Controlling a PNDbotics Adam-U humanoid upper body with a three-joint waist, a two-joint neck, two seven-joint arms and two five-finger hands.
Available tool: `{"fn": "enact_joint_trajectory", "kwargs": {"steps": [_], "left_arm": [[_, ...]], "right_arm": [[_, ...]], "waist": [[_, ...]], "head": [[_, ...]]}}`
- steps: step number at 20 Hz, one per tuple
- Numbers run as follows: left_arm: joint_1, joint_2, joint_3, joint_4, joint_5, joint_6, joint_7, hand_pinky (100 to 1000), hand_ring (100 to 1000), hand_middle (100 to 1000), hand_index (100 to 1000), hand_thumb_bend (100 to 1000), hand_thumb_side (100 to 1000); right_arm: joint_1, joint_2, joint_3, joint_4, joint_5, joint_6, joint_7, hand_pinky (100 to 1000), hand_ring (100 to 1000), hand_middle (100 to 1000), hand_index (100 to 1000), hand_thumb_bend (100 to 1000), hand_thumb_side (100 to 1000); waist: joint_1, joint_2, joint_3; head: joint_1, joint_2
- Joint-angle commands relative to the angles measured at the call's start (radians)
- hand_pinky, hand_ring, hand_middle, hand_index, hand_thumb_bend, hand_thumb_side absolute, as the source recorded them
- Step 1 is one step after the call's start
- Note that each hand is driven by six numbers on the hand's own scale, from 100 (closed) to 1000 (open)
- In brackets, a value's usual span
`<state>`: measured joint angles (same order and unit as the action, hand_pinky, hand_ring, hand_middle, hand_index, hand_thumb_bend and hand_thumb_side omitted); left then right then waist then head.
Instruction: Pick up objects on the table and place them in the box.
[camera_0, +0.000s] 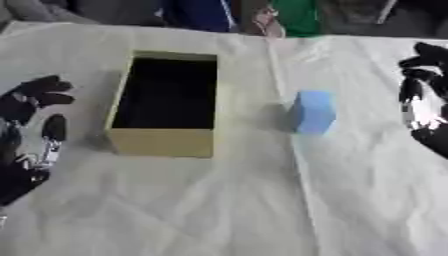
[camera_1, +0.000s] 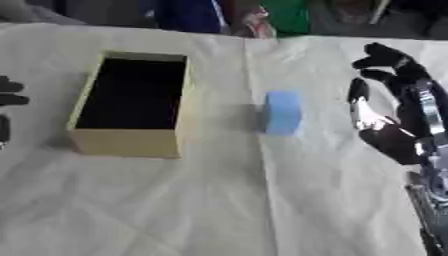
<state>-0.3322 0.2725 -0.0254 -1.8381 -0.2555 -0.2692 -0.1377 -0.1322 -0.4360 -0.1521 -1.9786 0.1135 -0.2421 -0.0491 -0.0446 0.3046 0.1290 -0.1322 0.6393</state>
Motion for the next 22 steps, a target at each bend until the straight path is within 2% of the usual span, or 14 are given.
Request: {"fn": "enact_joint_trajectory", "kwargs": {"steps": [1, 2, 3, 4, 5, 6, 7, 8, 14, 18, 22], "left_arm": [[-0.009, 0.012, 0.01, -0.015, -0.003, 0.002, 0.006, 857, 751, 765, 899, 100, 567], [-0.009, 0.012, 0.01, -0.015, -0.004, 0.003, 0.007, 856, 750, 764, 889, 100, 507], [-0.009, 0.012, 0.01, -0.015, -0.005, 0.004, 0.008, 856, 750, 764, 882, 100, 486], [-0.01, 0.012, 0.01, -0.016, -0.007, 0.004, 0.009, 854, 748, 761, 853, 100, 364], [-0.01, 0.012, 0.011, -0.016, -0.011, 0.005, 0.01, 853, 748, 760, 841, 100, 312], [-0.01, 0.012, 0.011, -0.017, -0.014, 0.006, 0.011, 850, 744, 754, 780, 100, 296], [-0.01, 0.012, 0.012, -0.018, -0.018, 0.006, 0.014, 849, 741, 750, 751, 100, 301], [-0.01, 0.012, 0.012, -0.018, -0.019, 0.007, 0.019, 847, 738, 744, 678, 100, 309], [-0.01, 0.011, 0.011, -0.019, -0.021, 0.01, 0.041, 844, 731, 734, 569, 100, 318], [-0.009, 0.011, 0.011, -0.019, -0.022, 0.01, 0.045, 844, 731, 734, 577, 100, 316], [-0.01, 0.011, 0.01, -0.017, -0.022, 0.013, 0.043, 845, 733, 737, 659, 100, 305]], "right_arm": [[-0.006, -0.018, -0.004, -0.021, 0.01, -0.004, 0.007, 797, 979, 670, 850, 100, 369], [-0.006, -0.018, -0.004, -0.021, 0.011, -0.004, 0.008, 797, 979, 669, 829, 100, 371], [-0.006, -0.018, -0.004, -0.021, 0.011, -0.005, 0.009, 798, 979, 668, 823, 100, 370], [-0.006, -0.018, -0.003, -0.021, 0.012, -0.005, 0.01, 798, 979, 668, 810, 100, 370], [-0.007, -0.018, -0.003, -0.021, 0.012, -0.005, 0.01, 798, 979, 668, 807, 100, 370], [-0.007, -0.018, -0.003, -0.021, 0.013, -0.005, 0.011, 798, 979, 668, 797, 100, 370], [-0.007, -0.018, -0.003, -0.021, 0.013, -0.005, 0.011, 798, 979, 668, 793, 100, 370], [-0.007, -0.018, -0.003, -0.021, 0.013, -0.004, 0.011, 798, 979, 668, 789, 100, 369], [-0.006, -0.017, -0.004, -0.021, 0.014, -0.003, 0.012, 799, 980, 668, 779, 100, 368], [-0.006, -0.017, -0.004, -0.021, 0.015, -0.003, 0.013, 800, 980, 668, 777, 100, 364], [-0.006, -0.02, -0.004, -0.021, 0.017, -0.002, 0.013, 800, 981, 668, 778, 100, 361]], "waist": [[0.001, -0.016, 0.0], [0.001, -0.016, 0.0], [0.001, -0.016, 0.0], [0.001, -0.016, 0.0], [0.001, -0.016, 0.0], [0.001, -0.016, 0.0], [0.001, -0.016, 0.0], [0.001, -0.016, 0.0], [0.0, -0.015, 0.0], [0.0, -0.014, 0.0], [-0.001, -0.014, 0.0]], "head": [[0.002, -0.008], [0.002, -0.008], [0.002, -0.008], [0.002, -0.008], [0.002, -0.008], [0.001, -0.009], [0.001, -0.009], [0.001, -0.009], [0.002, -0.01], [0.001, -0.01], [0.003, -0.011]]}}
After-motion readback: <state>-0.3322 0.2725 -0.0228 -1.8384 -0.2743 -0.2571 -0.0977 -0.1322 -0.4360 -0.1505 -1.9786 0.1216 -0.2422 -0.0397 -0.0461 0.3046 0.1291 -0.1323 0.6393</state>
